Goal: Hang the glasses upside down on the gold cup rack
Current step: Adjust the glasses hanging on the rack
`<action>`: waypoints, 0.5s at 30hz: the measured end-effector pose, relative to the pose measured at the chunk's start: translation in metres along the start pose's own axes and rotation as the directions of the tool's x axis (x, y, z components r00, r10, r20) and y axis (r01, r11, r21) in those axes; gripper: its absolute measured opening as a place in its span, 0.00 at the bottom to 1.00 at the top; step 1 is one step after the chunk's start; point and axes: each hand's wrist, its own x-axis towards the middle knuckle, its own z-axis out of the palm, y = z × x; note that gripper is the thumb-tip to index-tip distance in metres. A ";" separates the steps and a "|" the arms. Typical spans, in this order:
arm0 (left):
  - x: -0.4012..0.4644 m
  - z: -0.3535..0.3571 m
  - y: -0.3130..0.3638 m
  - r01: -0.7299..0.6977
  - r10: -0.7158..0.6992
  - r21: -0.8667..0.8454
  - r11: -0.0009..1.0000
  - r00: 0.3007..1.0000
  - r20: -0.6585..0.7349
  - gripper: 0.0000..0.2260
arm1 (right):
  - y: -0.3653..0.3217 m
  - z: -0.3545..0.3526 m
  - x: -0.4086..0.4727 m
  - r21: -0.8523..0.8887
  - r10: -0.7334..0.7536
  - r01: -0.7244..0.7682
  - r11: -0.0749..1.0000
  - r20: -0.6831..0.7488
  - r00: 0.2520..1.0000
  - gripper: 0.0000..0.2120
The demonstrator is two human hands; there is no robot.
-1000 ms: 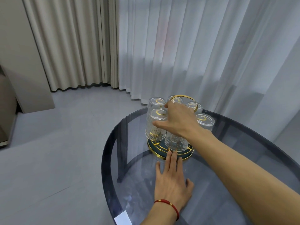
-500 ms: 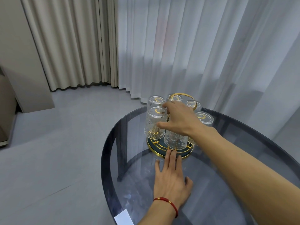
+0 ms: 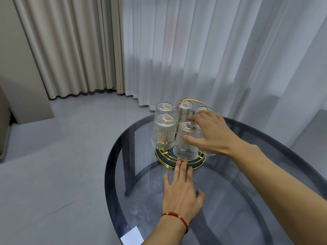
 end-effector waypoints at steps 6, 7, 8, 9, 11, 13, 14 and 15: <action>0.000 0.000 0.000 -0.002 0.002 0.023 1.000 1.000 0.017 0.32 | -0.002 0.004 0.001 0.030 0.018 -0.018 0.999 0.002 1.000 0.38; 0.000 0.000 0.000 -0.001 0.001 0.024 1.000 1.000 0.016 0.32 | -0.003 0.004 0.001 0.053 0.028 -0.028 0.998 0.000 1.000 0.38; 0.000 0.001 -0.001 0.000 0.000 0.024 1.000 1.000 0.016 0.32 | -0.004 0.004 0.000 0.074 0.037 -0.037 0.997 -0.003 0.999 0.37; 0.001 0.001 -0.001 0.000 0.000 0.025 1.000 1.000 0.015 0.32 | -0.004 0.004 -0.001 0.092 0.043 -0.043 0.995 -0.006 0.999 0.37; 0.000 0.001 -0.001 -0.002 0.002 0.023 1.000 1.000 0.012 0.32 | -0.005 0.004 -0.003 0.121 0.050 -0.049 0.991 -0.008 0.999 0.38; 0.000 0.001 -0.001 0.000 0.000 0.019 1.000 1.000 0.007 0.32 | -0.004 0.004 -0.005 0.132 0.047 -0.046 0.990 -0.008 0.999 0.39; 0.000 0.001 -0.001 0.001 -0.001 0.016 1.000 1.000 0.006 0.33 | -0.004 0.003 -0.005 0.131 0.043 -0.041 0.990 -0.008 0.999 0.40; 0.000 0.000 0.000 0.002 -0.002 0.011 1.000 1.000 0.005 0.33 | -0.004 0.003 -0.006 0.127 0.036 -0.035 0.991 -0.007 0.999 0.40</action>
